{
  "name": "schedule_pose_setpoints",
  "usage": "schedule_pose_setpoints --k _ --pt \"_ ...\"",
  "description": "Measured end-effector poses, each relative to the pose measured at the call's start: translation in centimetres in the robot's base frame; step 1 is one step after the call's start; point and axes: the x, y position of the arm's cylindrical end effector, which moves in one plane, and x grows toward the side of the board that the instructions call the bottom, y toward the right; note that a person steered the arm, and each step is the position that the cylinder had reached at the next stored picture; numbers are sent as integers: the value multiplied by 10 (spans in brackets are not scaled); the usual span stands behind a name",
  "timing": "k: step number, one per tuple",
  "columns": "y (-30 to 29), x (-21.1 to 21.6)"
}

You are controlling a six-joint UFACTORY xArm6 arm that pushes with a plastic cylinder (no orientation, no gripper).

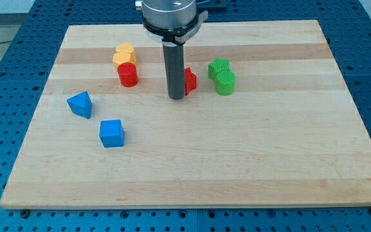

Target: Push the red star to the right of the yellow hexagon

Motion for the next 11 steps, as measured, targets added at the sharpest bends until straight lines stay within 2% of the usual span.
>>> schedule_pose_setpoints --k 1,2,3,5,7,11 --pt "21 20" --pt "39 11" --pt "43 -17" --pt "-7 -32" --pt "-13 -76" --pt "-51 -81"
